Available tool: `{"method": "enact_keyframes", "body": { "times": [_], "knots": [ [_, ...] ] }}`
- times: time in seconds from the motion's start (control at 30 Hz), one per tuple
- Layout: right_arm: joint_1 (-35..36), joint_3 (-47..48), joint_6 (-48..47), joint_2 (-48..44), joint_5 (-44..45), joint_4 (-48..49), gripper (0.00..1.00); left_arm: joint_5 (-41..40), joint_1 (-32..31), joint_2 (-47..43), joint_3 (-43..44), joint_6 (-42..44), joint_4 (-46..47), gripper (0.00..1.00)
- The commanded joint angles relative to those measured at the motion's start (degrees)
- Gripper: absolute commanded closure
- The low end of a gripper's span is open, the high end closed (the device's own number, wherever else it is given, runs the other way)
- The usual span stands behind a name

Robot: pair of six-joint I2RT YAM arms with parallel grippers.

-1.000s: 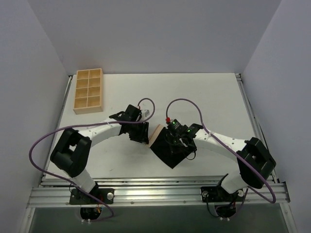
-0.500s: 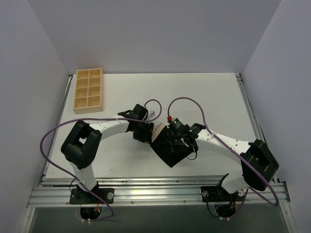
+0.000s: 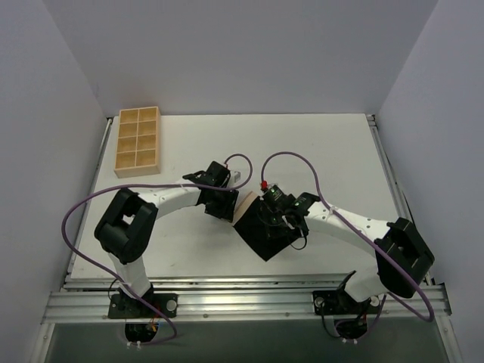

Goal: Roll the underwear
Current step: Fold the underwear

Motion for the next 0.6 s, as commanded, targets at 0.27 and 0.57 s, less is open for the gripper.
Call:
{"method": "enact_keyframes", "body": {
  "times": [0.27,0.57],
  "knots": [
    [-0.2,0.8,-0.2,-1.7,1.7,-2.1,0.78,4.4,0.2,2.2,2.7,5.2,0.2,0.47],
    [0.4,-2.4,2.1,-4.2,2.9,-0.6,0.76,7.6,0.3,4.6,2.0,3.8,1.8,0.95]
  ]
}}
